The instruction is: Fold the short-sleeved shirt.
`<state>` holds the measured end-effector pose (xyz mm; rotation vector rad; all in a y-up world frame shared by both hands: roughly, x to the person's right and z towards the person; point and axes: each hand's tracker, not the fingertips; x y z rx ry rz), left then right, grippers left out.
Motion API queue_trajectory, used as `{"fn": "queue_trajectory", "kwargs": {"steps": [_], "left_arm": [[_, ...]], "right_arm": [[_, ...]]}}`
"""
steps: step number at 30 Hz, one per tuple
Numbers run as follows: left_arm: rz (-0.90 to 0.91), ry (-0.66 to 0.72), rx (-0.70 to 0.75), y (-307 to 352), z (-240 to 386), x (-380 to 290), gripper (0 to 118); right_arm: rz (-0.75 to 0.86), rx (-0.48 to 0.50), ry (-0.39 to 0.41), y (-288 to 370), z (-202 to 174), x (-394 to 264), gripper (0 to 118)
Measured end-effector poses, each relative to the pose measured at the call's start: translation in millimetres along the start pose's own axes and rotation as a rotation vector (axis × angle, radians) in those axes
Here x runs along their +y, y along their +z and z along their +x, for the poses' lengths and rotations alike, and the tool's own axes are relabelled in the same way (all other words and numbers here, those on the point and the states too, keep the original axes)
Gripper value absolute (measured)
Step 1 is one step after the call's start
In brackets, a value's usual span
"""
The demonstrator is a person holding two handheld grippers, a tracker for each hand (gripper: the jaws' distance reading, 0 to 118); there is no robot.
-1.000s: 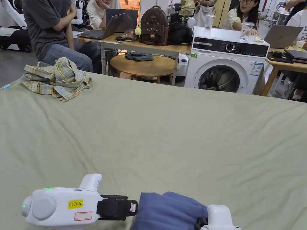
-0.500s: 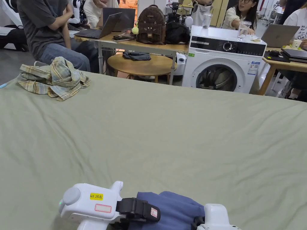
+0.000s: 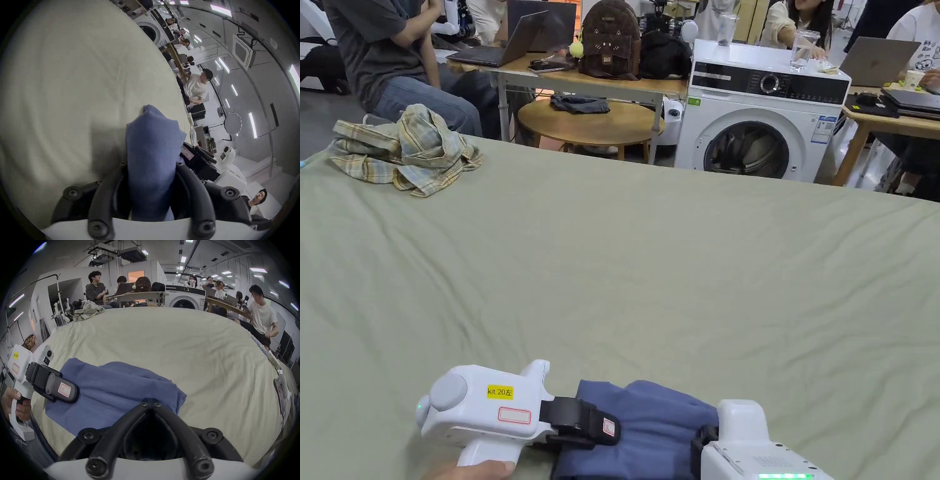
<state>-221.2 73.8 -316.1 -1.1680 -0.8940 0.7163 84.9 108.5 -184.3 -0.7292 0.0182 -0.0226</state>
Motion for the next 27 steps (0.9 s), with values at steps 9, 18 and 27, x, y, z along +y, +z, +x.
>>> {"fn": "queue_trajectory", "kwargs": {"steps": [9,18,27], "left_arm": [[0.008,-0.026,0.015,32.0,36.5,10.4,29],[0.091,-0.085,0.168,139.7,46.0,36.4,29],[0.158,-0.023,0.369,277.0,22.3,38.6,29]], "right_arm": [[0.137,-0.006,0.035,14.1,-7.2,31.2,0],[0.235,0.047,0.075,9.9,-41.1,55.1,0],[0.289,0.115,0.119,2.9,-98.4,80.9,0]]}}
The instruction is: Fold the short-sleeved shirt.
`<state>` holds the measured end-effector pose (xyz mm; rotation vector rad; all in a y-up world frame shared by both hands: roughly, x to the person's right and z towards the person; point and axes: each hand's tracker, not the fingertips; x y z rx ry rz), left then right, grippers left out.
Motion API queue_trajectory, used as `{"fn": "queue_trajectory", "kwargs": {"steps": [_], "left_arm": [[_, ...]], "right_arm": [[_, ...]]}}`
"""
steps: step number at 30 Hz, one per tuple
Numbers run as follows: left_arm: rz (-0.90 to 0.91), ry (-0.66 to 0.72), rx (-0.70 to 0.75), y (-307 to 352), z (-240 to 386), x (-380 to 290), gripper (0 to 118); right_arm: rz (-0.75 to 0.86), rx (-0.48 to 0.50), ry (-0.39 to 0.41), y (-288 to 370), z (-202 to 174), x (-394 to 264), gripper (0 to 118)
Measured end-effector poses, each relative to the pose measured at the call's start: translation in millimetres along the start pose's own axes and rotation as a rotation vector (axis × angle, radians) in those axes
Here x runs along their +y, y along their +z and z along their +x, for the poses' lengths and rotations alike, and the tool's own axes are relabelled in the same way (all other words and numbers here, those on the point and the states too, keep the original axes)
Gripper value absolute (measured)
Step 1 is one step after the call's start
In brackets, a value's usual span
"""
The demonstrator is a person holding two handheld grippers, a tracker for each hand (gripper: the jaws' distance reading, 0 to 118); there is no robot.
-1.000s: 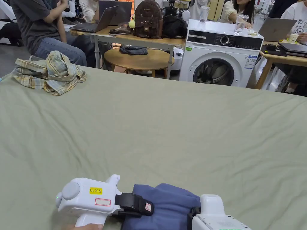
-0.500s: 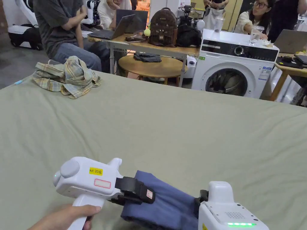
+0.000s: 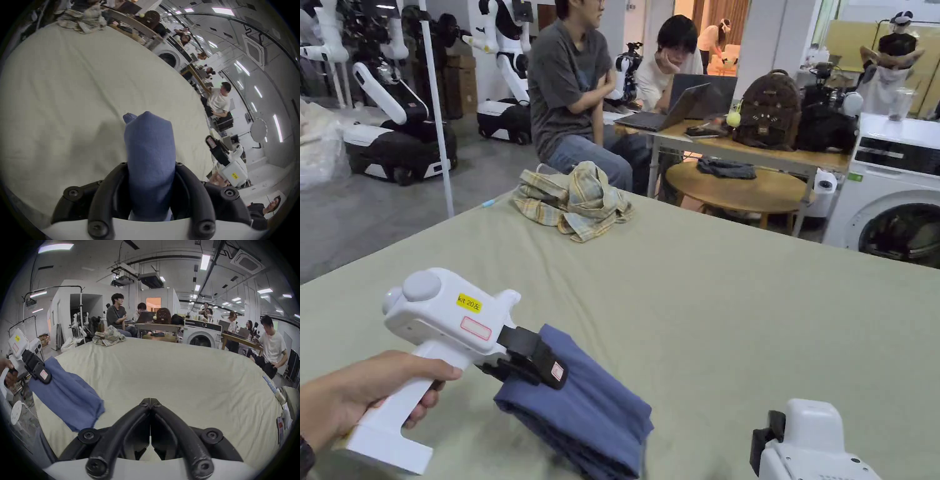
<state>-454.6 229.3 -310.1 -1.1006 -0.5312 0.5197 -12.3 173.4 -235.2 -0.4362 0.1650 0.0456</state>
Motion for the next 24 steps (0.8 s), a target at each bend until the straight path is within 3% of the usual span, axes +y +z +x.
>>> {"fn": "queue_trajectory", "kwargs": {"steps": [8,17,21,24], "left_arm": [[0.020,0.082,0.230,73.0,-61.0,16.9,29],[-0.036,0.108,0.472,100.1,-96.6,41.1,29],[-0.040,0.149,0.497,94.3,-112.2,43.8,29],[-0.033,0.130,0.630,89.2,-113.3,42.7,50]], "right_arm": [[0.033,0.031,0.049,-18.8,-35.5,16.3,0],[-0.005,0.054,0.047,-27.2,-40.4,10.4,0],[-0.019,0.047,0.046,-30.5,-37.3,7.7,0],[-0.028,0.046,0.037,-31.6,-33.8,7.0,0]]}}
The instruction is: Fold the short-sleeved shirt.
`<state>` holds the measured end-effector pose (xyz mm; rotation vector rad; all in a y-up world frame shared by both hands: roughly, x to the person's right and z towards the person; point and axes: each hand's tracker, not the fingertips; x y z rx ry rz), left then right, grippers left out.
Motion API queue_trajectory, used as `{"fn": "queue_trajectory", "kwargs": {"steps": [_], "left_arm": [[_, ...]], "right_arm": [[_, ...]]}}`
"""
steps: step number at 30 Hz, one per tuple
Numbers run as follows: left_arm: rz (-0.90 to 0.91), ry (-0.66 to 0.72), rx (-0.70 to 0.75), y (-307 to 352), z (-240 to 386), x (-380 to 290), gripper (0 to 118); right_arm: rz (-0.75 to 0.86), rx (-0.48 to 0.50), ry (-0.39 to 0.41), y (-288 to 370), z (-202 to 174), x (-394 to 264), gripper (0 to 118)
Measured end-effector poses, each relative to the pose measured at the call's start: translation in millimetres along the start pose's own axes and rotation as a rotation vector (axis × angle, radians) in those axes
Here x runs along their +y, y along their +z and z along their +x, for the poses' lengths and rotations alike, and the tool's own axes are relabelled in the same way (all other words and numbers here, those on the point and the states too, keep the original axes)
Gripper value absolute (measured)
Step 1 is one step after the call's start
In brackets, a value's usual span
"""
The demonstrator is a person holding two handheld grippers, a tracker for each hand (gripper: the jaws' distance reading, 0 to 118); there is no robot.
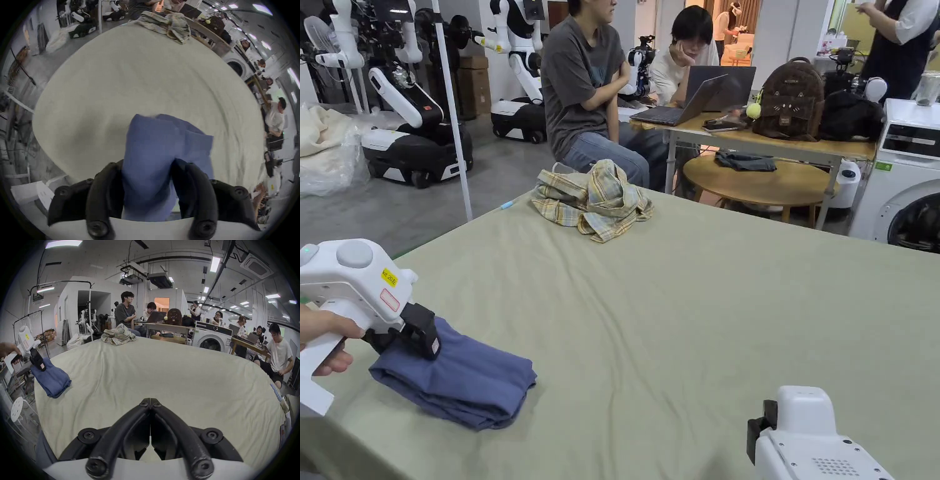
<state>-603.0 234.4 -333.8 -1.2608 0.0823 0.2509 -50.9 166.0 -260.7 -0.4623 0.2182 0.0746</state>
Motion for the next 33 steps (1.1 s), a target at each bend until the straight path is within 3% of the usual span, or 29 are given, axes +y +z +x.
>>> {"fn": "queue_trajectory", "kwargs": {"steps": [3,9,15,23,33], "left_arm": [[0.021,-0.011,0.067,-1.0,-3.6,2.2,61],[0.161,-0.075,0.191,18.6,5.3,2.1,61],[0.319,-0.130,0.014,17.7,56.7,-33.8,61],[0.616,-0.231,-0.198,-16.2,187.0,-108.4,61],[0.934,-0.307,-0.133,-37.2,313.0,-153.3,59]], "right_arm": [[0.003,-0.005,0.002,2.4,2.5,0.5,0],[0.013,-0.015,-0.014,5.6,11.0,3.3,0],[0.042,-0.046,-0.047,13.3,26.0,4.2,0],[0.068,-0.121,-0.087,23.8,64.1,2.2,0],[0.118,-0.235,-0.128,45.2,114.7,-3.2,0]]}}
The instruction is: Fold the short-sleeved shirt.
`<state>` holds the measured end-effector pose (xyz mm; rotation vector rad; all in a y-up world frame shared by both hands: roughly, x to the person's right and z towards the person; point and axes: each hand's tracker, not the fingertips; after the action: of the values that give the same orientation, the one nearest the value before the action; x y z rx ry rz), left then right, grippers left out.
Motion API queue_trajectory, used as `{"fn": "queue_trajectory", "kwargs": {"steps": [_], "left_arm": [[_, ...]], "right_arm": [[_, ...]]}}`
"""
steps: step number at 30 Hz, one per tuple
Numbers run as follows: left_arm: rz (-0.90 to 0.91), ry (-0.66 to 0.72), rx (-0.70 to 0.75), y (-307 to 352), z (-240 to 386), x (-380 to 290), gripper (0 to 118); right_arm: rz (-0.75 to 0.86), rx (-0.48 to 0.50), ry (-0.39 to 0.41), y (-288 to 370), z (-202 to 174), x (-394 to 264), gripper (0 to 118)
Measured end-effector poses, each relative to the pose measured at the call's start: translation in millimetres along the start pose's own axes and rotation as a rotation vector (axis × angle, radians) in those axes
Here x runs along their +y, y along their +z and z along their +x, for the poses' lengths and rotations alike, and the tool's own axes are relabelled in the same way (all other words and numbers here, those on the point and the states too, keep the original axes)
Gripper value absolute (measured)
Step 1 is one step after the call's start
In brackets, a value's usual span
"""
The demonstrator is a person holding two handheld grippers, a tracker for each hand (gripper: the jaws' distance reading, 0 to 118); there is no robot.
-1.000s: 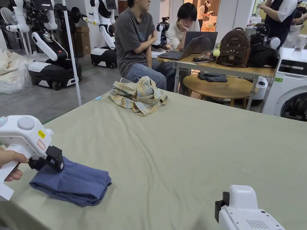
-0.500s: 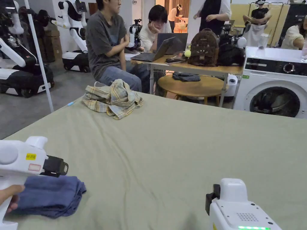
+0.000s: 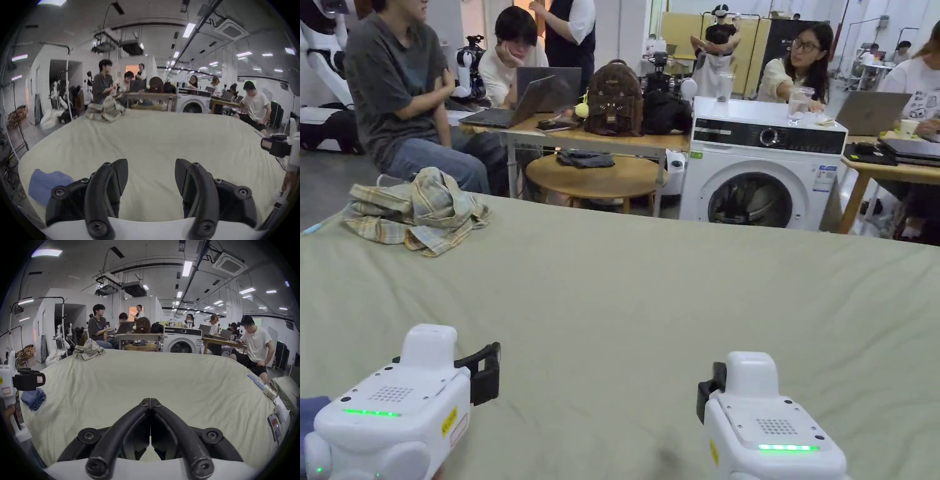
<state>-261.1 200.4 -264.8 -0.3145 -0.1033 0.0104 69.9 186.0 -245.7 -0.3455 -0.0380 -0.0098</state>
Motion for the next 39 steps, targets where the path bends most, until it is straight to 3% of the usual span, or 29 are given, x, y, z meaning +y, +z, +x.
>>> {"fn": "queue_trajectory", "kwargs": {"steps": [5,8,12,26,39], "left_arm": [[0.096,-0.026,0.010,3.0,40.1,9.8,45],[0.128,-0.057,0.022,4.3,53.6,14.7,20],[0.146,-0.088,0.008,2.6,64.9,14.5,0],[0.179,-0.008,-0.003,9.5,68.4,11.4,0],[0.176,-0.065,-0.012,11.1,74.5,13.0,0]], "right_arm": [[0.052,-0.045,-0.038,4.9,21.6,6.0,0],[0.075,-0.062,-0.061,7.6,30.0,9.6,0],[0.112,-0.080,-0.070,11.2,35.3,11.6,0],[0.142,-0.087,-0.074,12.9,44.0,11.9,0],[0.156,-0.097,-0.059,17.9,43.2,11.4,0]]}}
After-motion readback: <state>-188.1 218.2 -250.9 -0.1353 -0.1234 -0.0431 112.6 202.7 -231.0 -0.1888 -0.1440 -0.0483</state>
